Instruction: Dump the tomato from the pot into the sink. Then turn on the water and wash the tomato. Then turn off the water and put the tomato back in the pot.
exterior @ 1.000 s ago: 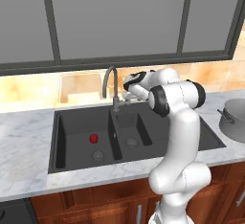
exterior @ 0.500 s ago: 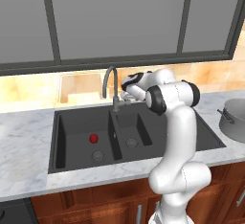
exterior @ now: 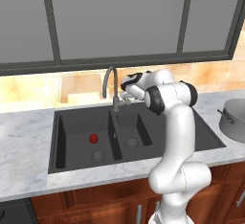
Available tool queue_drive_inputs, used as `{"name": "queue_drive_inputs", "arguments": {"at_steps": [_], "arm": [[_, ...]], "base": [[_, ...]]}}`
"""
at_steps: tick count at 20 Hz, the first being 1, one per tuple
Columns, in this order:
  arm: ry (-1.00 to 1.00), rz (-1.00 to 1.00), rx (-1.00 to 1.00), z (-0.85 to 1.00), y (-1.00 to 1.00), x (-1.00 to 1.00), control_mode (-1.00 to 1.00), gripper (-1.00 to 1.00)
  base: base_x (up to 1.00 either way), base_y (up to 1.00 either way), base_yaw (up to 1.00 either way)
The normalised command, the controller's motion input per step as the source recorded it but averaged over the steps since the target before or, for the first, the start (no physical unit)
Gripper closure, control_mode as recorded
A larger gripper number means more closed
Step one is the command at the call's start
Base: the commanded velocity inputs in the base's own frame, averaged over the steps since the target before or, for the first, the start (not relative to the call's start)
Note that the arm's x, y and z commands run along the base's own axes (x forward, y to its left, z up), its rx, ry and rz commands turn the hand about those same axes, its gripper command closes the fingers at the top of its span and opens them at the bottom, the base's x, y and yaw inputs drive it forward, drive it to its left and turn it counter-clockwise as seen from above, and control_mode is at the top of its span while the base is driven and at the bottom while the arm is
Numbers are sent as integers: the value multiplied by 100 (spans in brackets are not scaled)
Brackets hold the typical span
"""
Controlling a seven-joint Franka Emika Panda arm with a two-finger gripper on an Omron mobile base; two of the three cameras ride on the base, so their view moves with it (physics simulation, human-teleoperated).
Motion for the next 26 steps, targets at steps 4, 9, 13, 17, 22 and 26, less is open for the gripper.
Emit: {"name": "queue_drive_inputs", "arguments": {"at_steps": [4, 9, 13, 17, 22, 26], "arm": [[-1, 0, 0, -8, 6, 25, -100, -100], [0, -1, 0, -16, 6, 26, -100, -100], [0, -2, 0, -21, 1, 30, -100, -100], [0, -3, 0, -23, 0, 32, -100, -100], [0, -4, 0, -23, 0, 25, -100, -100], [0, -5, 0, -21, 0, 20, -100, -100]], "base": [[0, 0, 0], [0, 0, 0], [0, 0, 0], [0, 0, 0], [0, 0, 0], [0, 0, 0]]}}
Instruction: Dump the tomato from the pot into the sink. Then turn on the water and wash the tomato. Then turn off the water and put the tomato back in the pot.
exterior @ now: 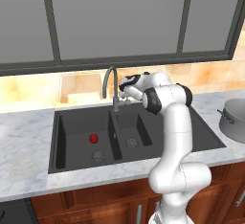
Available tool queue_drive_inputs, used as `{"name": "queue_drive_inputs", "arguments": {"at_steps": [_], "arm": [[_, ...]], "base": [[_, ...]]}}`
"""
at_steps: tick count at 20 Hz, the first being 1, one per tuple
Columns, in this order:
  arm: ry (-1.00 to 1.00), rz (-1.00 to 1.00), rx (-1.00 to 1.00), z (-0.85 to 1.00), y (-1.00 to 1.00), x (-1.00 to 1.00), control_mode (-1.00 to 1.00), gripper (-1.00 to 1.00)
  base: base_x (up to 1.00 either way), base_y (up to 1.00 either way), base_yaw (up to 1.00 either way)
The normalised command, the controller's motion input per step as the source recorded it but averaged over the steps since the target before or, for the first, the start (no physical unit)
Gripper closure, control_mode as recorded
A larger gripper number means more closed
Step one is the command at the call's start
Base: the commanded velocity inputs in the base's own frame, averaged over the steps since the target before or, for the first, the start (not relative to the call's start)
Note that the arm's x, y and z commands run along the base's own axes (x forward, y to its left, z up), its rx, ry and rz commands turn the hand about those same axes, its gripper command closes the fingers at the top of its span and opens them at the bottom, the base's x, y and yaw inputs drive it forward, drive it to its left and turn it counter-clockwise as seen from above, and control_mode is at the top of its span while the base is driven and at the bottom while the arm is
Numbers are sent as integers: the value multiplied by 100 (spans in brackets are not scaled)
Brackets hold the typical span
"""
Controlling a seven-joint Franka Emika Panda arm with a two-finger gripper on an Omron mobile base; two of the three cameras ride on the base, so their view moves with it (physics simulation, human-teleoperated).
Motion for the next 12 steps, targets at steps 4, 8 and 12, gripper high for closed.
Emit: {"name": "queue_drive_inputs", "arguments": {"at_steps": [4, 8, 12], "arm": [[0, -5, 0, -27, 0, 21, -100, -100], [1, -7, 0, -24, 0, 19, -100, 100], [7, -8, 0, -12, -3, 20, -100, 100]], "base": [[0, 0, 0], [0, 0, 0], [0, 0, 0]]}}
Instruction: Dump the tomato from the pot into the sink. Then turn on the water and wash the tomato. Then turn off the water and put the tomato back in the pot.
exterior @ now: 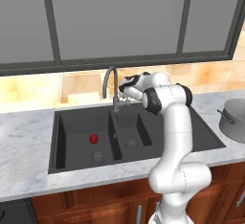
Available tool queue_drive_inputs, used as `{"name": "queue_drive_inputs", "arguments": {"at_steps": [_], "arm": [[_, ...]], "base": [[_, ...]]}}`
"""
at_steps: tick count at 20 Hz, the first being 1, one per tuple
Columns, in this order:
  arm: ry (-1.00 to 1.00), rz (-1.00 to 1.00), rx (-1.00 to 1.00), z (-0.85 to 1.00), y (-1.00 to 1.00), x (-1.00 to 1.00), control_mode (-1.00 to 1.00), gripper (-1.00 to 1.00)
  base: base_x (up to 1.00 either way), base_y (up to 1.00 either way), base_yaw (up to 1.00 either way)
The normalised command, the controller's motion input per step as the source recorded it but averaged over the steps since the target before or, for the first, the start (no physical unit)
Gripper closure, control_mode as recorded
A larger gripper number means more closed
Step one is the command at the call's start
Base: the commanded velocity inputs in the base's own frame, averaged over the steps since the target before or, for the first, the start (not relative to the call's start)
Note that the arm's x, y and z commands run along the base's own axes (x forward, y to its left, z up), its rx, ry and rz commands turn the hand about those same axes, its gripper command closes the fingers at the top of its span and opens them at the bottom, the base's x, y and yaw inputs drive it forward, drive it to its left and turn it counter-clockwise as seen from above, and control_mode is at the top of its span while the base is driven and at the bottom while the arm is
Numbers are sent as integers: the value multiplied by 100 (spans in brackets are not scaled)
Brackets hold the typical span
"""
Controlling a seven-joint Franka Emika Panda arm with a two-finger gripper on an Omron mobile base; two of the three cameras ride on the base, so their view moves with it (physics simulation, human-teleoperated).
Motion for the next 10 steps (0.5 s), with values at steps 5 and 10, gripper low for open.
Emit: {"name": "queue_drive_inputs", "arguments": {"at_steps": [5, 10], "arm": [[5, -10, 0, -5, -43, 8, -100, 100], [4, -17, 0, -2, -69, 5, -100, 100]], "base": [[0, 0, 0], [0, 0, 0]]}}
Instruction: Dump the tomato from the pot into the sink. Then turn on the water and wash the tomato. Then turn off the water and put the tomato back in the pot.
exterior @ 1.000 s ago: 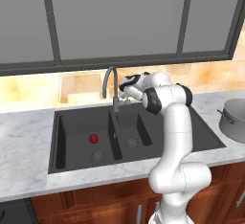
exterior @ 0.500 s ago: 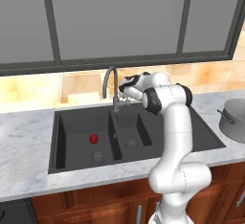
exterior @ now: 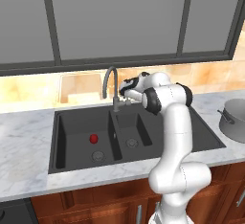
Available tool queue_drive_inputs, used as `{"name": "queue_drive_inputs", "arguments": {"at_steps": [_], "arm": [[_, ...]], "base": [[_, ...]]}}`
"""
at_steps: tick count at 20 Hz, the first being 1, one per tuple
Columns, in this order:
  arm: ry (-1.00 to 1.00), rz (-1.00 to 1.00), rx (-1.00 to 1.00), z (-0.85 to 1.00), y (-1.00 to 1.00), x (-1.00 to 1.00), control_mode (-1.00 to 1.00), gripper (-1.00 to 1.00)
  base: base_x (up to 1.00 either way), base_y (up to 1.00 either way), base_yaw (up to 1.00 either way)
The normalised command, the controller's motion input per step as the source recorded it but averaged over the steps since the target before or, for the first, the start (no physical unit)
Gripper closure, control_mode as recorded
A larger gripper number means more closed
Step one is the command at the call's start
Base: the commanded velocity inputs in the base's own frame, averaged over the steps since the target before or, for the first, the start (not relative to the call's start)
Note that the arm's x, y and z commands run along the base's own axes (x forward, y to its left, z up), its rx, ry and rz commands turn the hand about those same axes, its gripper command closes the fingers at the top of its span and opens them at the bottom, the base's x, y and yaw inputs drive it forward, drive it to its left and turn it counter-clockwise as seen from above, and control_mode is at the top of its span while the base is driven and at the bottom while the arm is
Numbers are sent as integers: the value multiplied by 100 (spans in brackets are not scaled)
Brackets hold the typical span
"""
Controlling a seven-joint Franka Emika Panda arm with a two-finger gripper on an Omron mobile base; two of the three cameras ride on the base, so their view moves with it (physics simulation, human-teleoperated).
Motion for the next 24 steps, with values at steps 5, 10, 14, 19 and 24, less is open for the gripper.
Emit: {"name": "queue_drive_inputs", "arguments": {"at_steps": [5, 10, 14, 19, 24], "arm": [[5, -20, 0, -3, -74, 13, -100, 100], [8, -19, 0, -2, -75, 20, -100, 100], [11, -16, 3, -7, -86, 24, -100, 100], [14, -15, 7, -16, -94, 20, -100, 100], [18, -15, 11, -31, -95, 16, -100, 100]], "base": [[0, 0, 0], [0, 0, 0], [0, 0, 0], [0, 0, 0], [0, 0, 0]]}}
